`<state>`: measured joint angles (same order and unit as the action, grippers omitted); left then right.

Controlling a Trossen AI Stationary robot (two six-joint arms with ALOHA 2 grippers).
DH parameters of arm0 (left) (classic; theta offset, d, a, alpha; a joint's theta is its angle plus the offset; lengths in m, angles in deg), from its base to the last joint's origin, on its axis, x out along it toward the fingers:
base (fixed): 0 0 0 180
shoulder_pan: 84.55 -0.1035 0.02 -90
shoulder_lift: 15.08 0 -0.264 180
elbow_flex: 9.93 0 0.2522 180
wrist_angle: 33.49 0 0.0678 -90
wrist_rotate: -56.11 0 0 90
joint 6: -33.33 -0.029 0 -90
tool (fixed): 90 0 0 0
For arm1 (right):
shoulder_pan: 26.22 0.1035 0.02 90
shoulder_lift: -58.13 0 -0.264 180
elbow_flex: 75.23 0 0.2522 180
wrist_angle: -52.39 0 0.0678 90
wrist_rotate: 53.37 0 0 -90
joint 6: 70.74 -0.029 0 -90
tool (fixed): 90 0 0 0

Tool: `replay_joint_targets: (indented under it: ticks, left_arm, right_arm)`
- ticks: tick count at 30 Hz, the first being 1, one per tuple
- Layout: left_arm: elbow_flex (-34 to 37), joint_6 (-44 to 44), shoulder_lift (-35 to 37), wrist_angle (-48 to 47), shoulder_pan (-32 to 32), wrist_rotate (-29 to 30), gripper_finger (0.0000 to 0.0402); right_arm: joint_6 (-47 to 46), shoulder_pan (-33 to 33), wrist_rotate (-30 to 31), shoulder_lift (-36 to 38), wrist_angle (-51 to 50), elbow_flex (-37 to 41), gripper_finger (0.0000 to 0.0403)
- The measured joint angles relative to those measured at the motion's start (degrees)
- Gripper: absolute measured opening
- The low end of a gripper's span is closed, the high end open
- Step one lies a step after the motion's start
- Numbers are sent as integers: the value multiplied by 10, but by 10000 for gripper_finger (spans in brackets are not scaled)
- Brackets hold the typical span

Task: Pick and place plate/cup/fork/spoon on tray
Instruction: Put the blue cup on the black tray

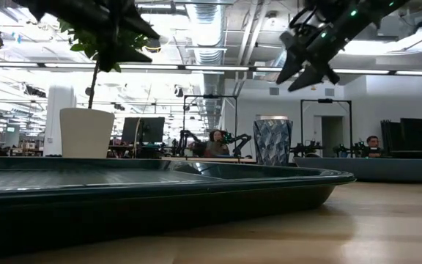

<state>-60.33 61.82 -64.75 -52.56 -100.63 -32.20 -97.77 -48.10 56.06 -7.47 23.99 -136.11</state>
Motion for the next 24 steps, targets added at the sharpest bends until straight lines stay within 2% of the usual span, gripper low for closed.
replay_joint_targets:
  ticks: [5,12,18,24]
  left_arm:
    - [0,2,-33,1,-32,-16,277]
    - [0,0,-70,1,-40,-30,277]
    - [0,-2,-87,1,-40,-30,277]
    - [0,-10,-87,1,-40,-25,277]
  right_arm:
    - [-2,-11,1,-40,16,0,240]
    - [-30,-27,0,-69,-11,0,240]
    - [-31,-24,-33,-69,-23,0,240]
    - [-42,-20,-32,-69,-56,0,240]
